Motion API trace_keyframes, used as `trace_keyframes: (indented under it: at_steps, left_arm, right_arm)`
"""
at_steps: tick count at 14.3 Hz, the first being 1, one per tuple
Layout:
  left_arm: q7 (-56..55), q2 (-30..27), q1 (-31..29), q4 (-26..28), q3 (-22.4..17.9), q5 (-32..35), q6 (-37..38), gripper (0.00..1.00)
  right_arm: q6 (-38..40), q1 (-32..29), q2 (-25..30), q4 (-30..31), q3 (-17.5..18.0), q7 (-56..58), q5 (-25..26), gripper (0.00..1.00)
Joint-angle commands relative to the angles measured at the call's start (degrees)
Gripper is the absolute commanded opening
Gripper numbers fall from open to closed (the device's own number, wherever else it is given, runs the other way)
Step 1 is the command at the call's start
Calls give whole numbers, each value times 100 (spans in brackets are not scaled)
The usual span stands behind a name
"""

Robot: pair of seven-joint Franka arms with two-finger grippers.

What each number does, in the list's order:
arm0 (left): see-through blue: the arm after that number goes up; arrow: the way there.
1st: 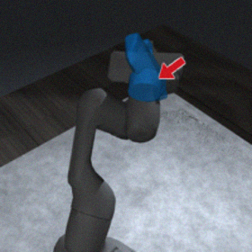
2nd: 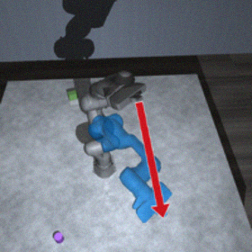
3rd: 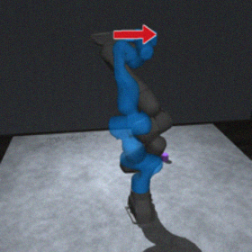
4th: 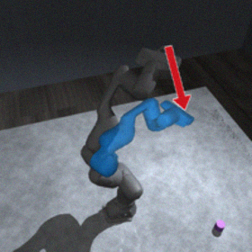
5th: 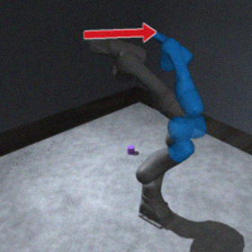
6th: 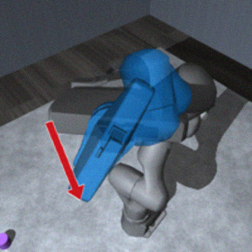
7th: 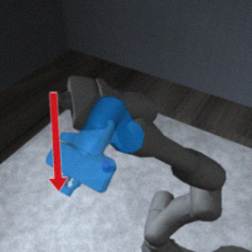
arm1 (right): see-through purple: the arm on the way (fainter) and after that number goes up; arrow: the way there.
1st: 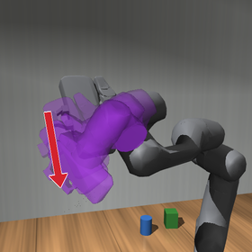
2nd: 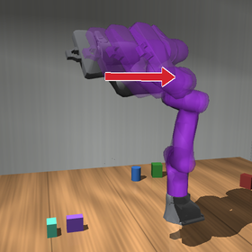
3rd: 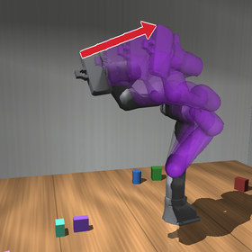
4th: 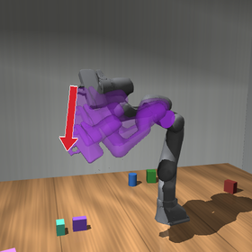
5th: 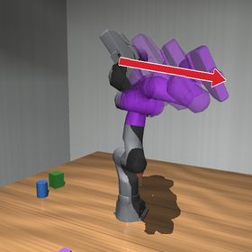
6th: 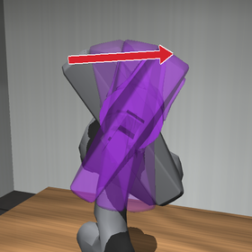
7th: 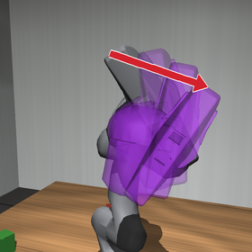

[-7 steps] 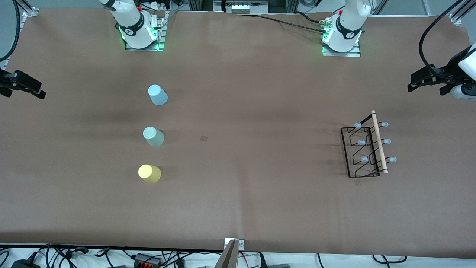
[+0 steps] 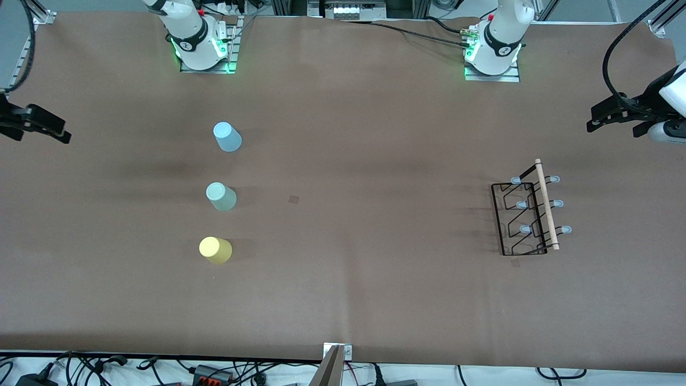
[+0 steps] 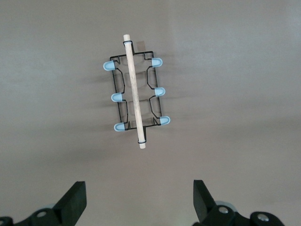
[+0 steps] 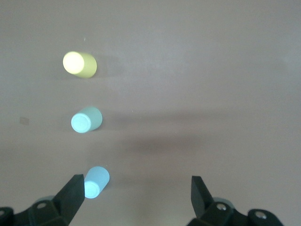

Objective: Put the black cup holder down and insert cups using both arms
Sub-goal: 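Reach the left gripper to the holder handle while the right gripper reaches the mint cup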

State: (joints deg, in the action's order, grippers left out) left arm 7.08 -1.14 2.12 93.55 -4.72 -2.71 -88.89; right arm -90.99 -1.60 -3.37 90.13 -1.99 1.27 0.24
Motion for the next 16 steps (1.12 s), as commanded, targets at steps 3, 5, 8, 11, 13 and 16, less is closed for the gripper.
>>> trace_keyframes:
  at_steps: [3, 5, 8, 11, 13, 16]
  left_arm:
    - [110, 9, 17, 5, -12, -71, 100, 100]
    - [110, 219, 17, 58, -12, -63, 126, 100]
    - [-30, 728, 17, 93, -21, -45, -293, 100]
    - [-285, 870, 26, 951, -12, 95, -1583, 100]
    - [-382, 844, 26, 1541, -3, 113, -2393, 100]
    - [-382, 861, 69, 2157, 6, 122, -3317, 94]
  right_arm:
    - [-556, 133, -191, 924, 426, 67, -68, 100]
    - [-1592, 344, -155, 1636, 471, 23, -68, 100]
    - [-2964, 581, -199, 2550, 480, -4, -77, 100]
    - [-3531, 907, -305, 2844, 480, -750, -77, 100]
    - [-3574, 969, -331, 2852, 480, -865, -77, 100]
    - [-3662, 1109, -489, 2887, 480, -988, -77, 100]
